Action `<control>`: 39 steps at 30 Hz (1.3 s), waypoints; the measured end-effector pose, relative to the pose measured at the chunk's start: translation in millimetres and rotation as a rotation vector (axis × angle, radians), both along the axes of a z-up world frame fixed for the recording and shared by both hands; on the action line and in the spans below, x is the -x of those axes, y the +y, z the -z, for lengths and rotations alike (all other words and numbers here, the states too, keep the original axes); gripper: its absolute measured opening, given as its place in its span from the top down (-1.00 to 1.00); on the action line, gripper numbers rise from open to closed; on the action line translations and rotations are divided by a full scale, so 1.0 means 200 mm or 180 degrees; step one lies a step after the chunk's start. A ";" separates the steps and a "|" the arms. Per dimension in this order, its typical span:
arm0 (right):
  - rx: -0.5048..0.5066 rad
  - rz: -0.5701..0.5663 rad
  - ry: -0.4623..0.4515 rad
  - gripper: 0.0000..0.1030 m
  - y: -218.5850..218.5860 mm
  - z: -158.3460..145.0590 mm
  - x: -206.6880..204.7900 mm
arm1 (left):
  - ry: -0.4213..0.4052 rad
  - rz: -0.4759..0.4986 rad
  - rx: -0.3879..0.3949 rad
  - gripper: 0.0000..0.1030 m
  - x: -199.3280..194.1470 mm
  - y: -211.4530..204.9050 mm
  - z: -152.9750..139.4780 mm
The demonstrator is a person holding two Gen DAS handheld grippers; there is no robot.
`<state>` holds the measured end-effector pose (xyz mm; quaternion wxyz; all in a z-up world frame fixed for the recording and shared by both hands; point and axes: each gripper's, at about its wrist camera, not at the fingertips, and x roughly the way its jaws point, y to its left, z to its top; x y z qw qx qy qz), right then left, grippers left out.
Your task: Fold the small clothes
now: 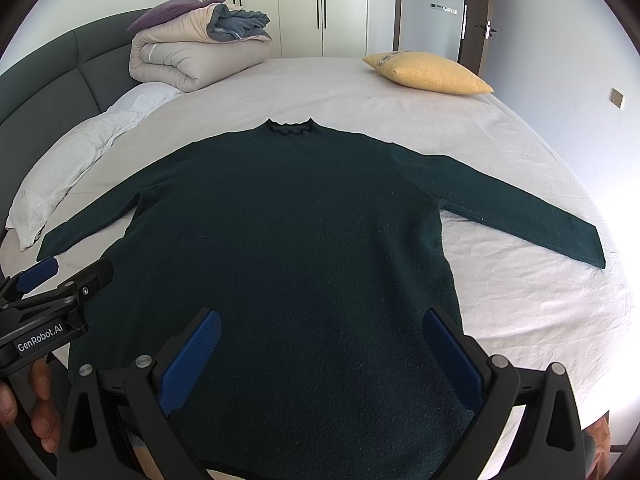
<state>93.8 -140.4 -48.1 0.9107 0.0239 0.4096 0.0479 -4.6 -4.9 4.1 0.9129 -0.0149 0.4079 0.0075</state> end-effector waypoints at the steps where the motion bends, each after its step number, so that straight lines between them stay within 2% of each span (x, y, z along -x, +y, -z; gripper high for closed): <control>1: 0.0003 -0.0001 0.0003 -1.00 0.00 0.00 0.00 | 0.0000 0.0003 0.0003 -1.00 0.00 0.00 0.00; 26: -0.0005 0.0003 0.0016 -1.00 0.00 0.02 0.01 | 0.0009 0.0046 0.0061 -1.00 -0.01 0.00 0.03; 39: -0.0013 0.0008 0.0028 -1.00 0.00 0.02 0.01 | -0.0147 0.0126 -0.0023 -1.00 0.01 -0.05 0.02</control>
